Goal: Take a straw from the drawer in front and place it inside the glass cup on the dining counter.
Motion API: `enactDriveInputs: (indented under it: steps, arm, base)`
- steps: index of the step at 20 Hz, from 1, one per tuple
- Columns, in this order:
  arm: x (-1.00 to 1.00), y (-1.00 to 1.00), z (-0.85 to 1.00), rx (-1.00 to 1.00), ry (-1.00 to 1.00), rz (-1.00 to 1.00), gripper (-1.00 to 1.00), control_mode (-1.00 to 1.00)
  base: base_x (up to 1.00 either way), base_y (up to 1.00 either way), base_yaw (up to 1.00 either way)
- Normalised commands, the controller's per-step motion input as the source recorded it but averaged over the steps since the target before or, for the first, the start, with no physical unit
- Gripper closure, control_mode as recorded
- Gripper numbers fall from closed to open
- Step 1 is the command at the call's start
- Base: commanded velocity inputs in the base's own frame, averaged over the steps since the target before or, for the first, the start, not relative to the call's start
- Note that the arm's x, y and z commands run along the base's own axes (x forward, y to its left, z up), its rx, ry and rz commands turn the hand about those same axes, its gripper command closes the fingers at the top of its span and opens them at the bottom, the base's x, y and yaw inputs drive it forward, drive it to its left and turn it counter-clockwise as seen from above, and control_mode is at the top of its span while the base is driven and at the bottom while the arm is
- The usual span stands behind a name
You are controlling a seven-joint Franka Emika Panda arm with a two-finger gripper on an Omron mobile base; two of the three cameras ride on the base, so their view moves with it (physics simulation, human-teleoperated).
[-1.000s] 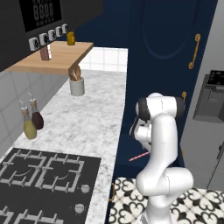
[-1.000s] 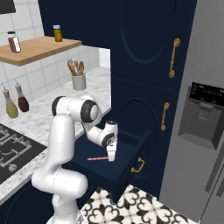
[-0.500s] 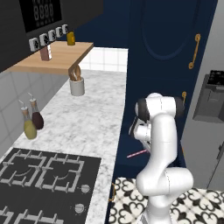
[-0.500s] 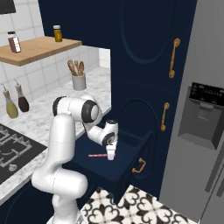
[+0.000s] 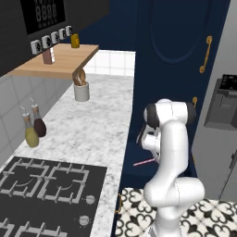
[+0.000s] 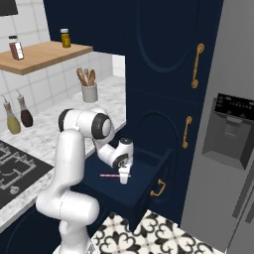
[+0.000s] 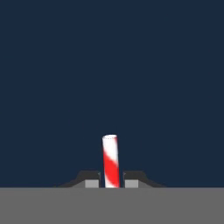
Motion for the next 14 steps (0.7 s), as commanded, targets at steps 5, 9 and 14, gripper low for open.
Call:
enactDriveInputs:
  steps: [5,9,14]
  arm:
    - [-0.19,0.0,0.32,0.02,-0.15,-0.07,1.0,-1.0]
    - [-0.03,0.0,1.0,0.14,-0.08,-0.09,1.0,-1.0]
    - [0.0,-0.24,1.0,0.07,0.05,-0.05,1.0,-1.0]
  base:
    - [0.0,0.0,0.0]
    - [0.0,0.0,0.0]
    - [0.0,0.0,0.0]
